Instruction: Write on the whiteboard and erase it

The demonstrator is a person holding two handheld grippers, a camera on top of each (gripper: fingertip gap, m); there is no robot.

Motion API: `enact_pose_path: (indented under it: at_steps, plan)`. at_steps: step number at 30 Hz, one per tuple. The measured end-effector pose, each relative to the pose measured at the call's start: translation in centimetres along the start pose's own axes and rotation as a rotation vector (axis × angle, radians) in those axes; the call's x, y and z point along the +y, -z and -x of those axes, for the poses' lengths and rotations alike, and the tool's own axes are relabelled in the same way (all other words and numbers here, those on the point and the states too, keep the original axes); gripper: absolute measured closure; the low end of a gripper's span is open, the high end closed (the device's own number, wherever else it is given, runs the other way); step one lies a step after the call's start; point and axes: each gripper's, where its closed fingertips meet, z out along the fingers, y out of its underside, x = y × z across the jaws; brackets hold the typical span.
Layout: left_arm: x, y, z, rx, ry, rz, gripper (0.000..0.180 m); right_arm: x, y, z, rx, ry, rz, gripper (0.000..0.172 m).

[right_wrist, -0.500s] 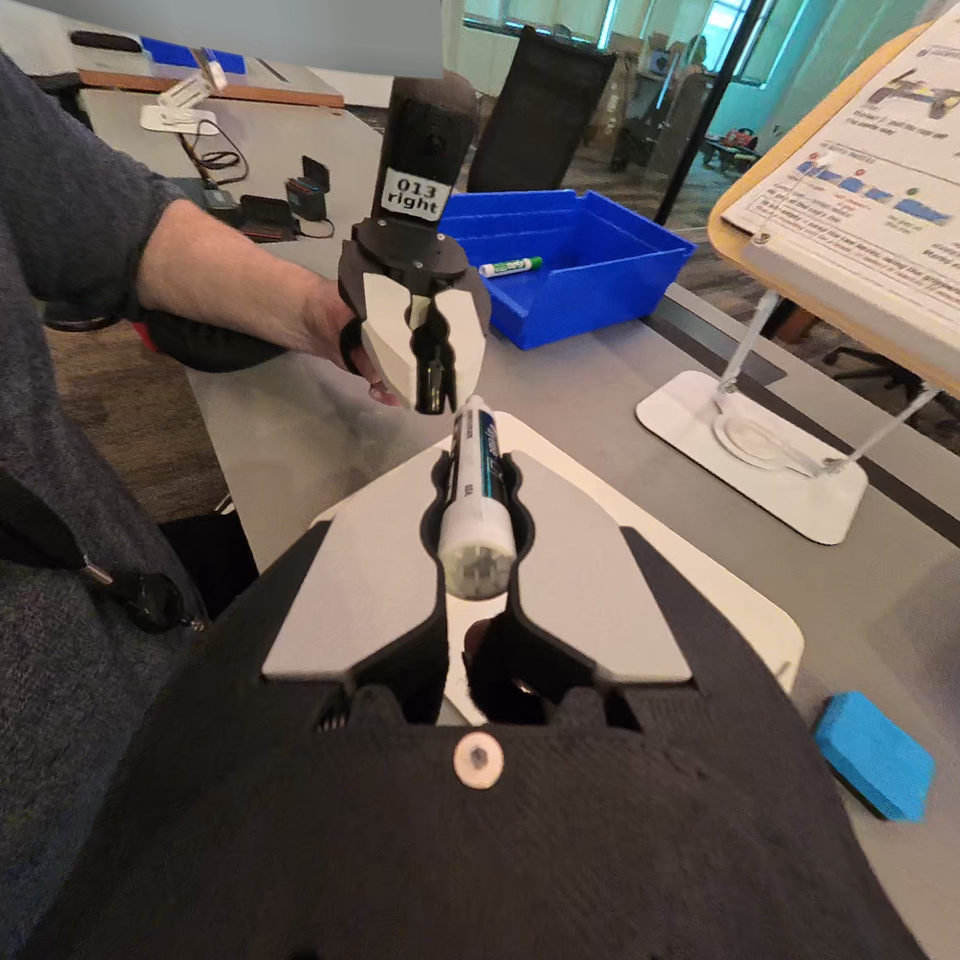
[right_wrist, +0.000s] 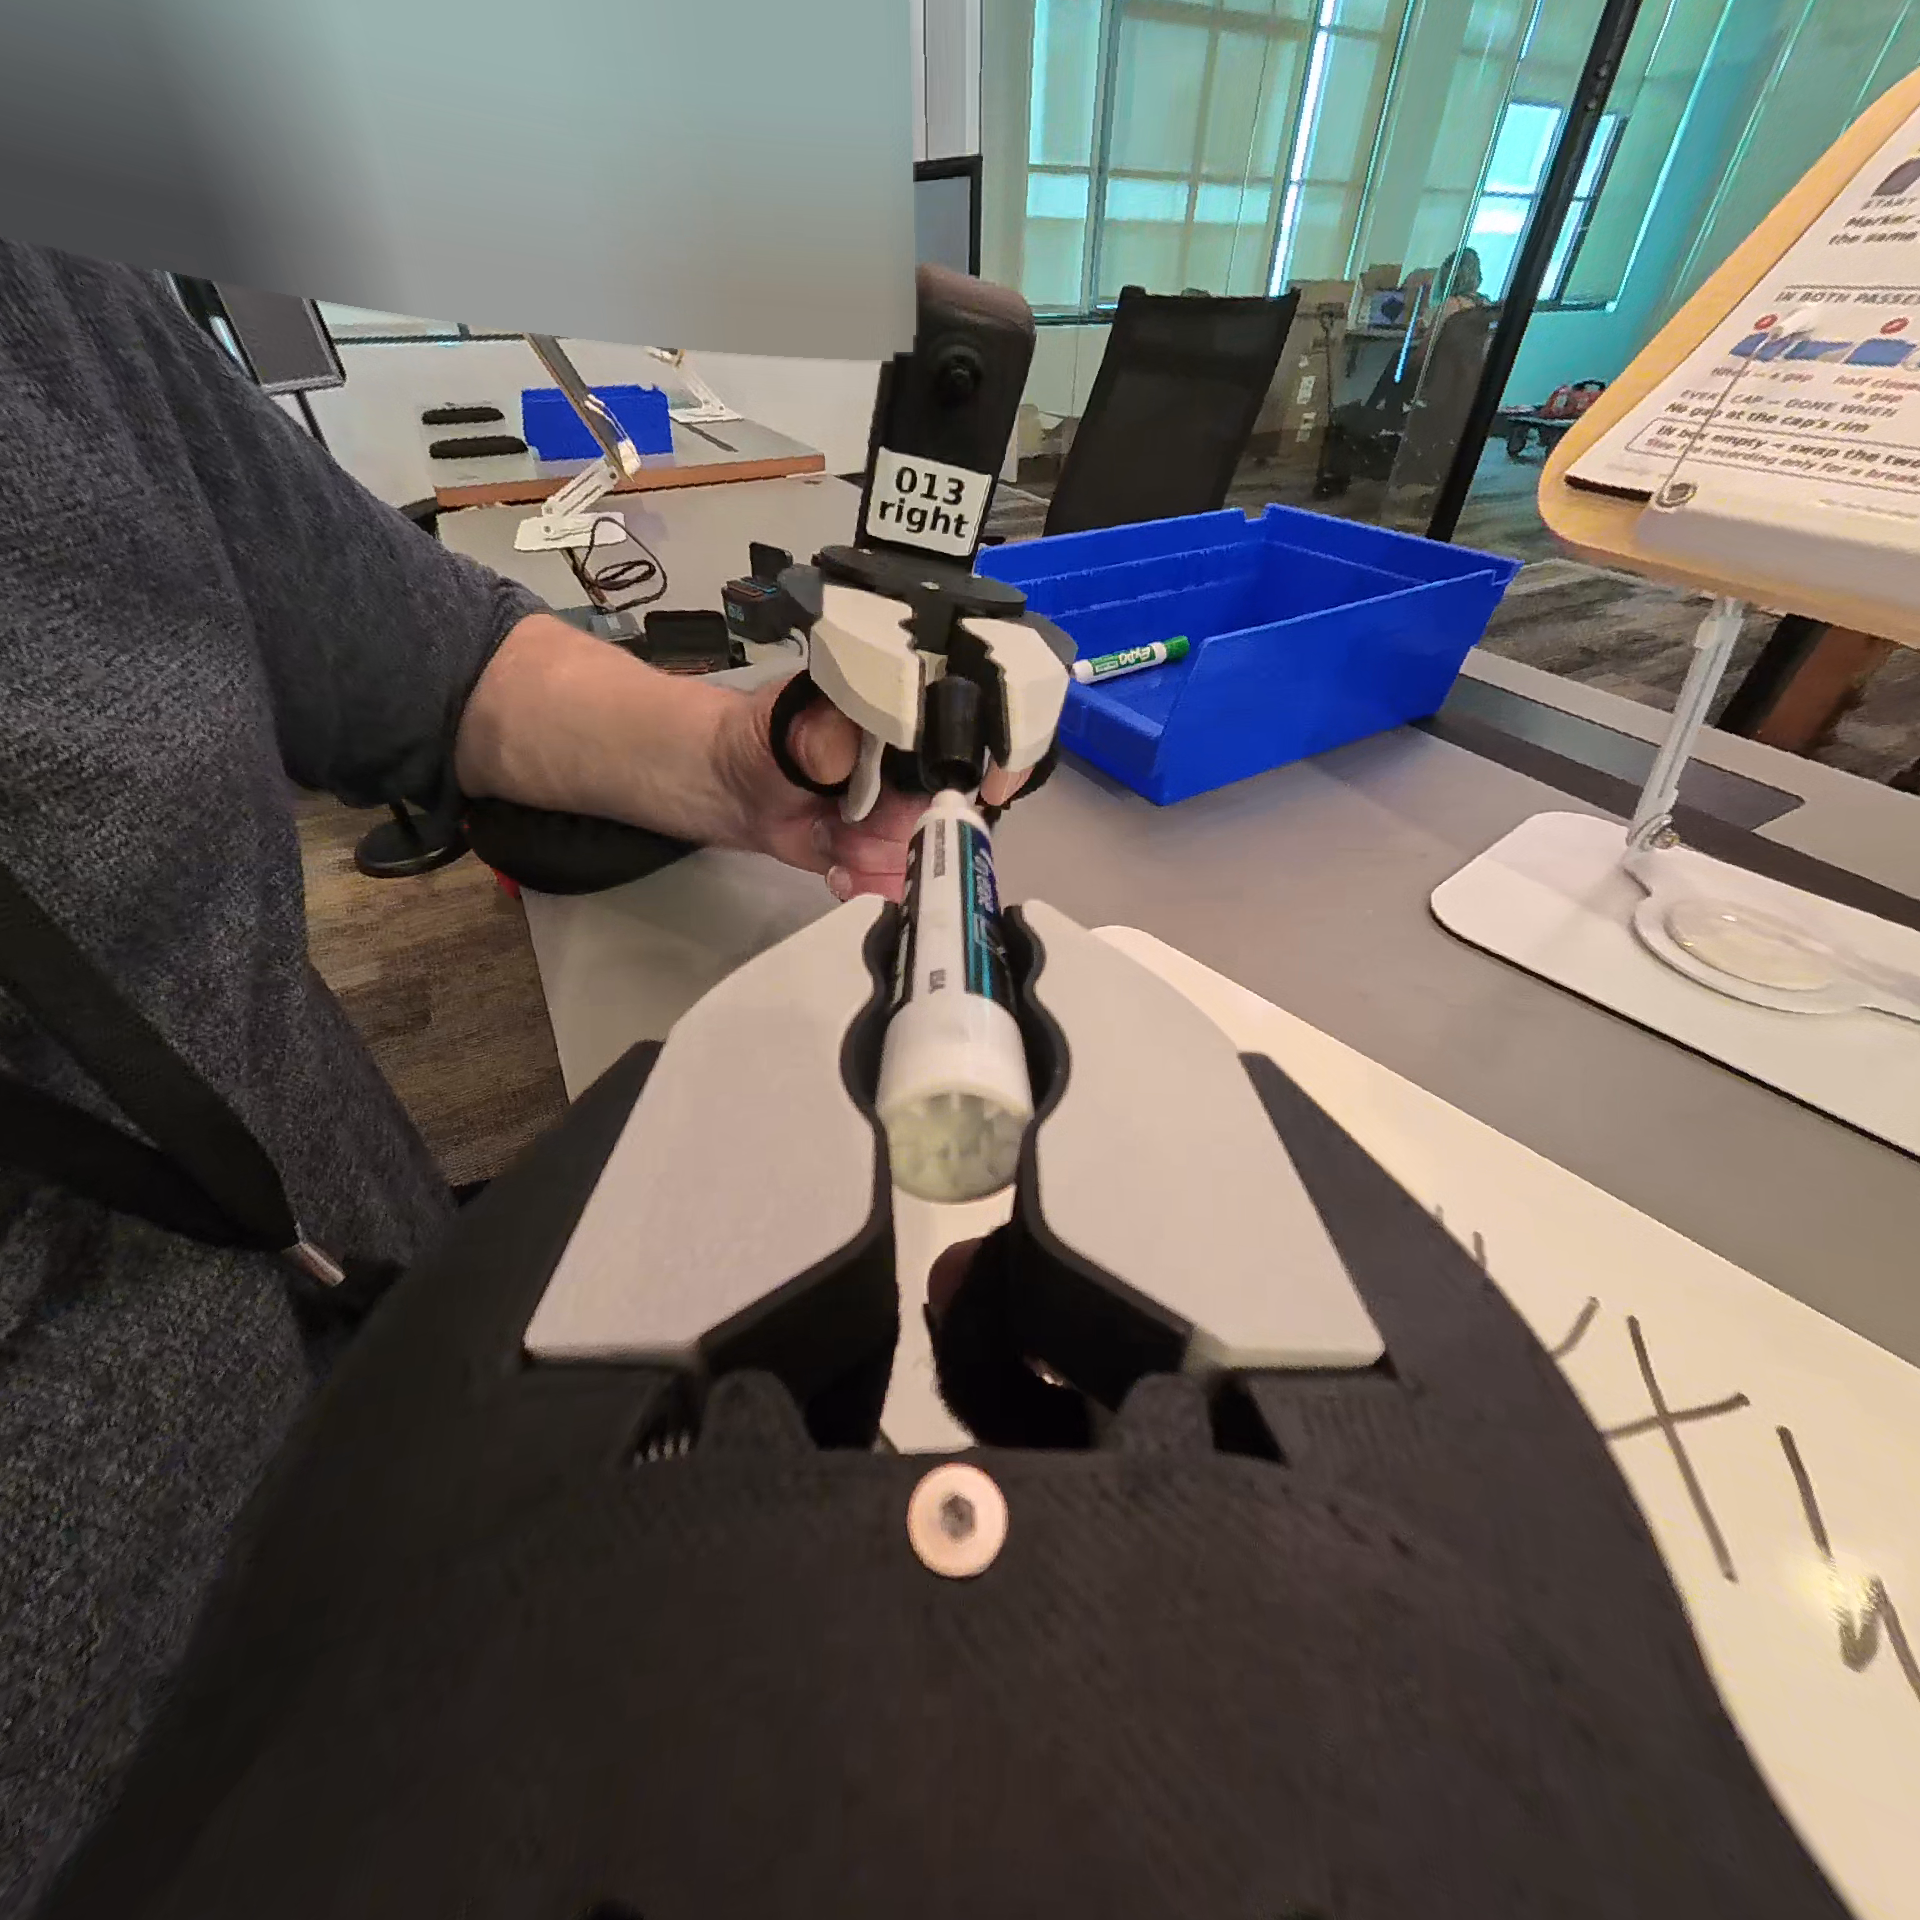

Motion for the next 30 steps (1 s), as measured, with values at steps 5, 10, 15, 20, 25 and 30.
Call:
enact_pose_path:
  at_steps: [5,10,15,20,25,30]
  plan:
    - [-0.1,-0.2,-0.2,0.013,0.022,-0.02,0.16,-0.3,-0.8,0.1,-0.011,-0.016,-0.049,0.151]
    - [-0.8,0.0,-0.5,0.044,0.055,-0.081,0.16,-0.9,-1.5,0.1,-0.017,-0.046,-0.13,0.151]
    - [-1.8,0.0,-1.3,0.072,0.064,-0.143,0.161,-1.8,-2.2,0.6,-0.012,-0.048,-0.226,0.151]
    - [-3.1,0.4,-2.0,0.114,0.105,-0.23,0.16,-2.8,-2.6,1.0,0.0,-0.008,-0.297,0.151]
    - [-3.8,0.8,-2.2,0.107,0.093,-0.253,0.16,-3.5,-3.0,1.2,0.024,0.018,-0.301,0.151]
    - [-4.0,0.7,-2.3,0.074,0.06,-0.23,0.161,-3.9,-2.9,1.4,0.027,0.045,-0.288,0.151]
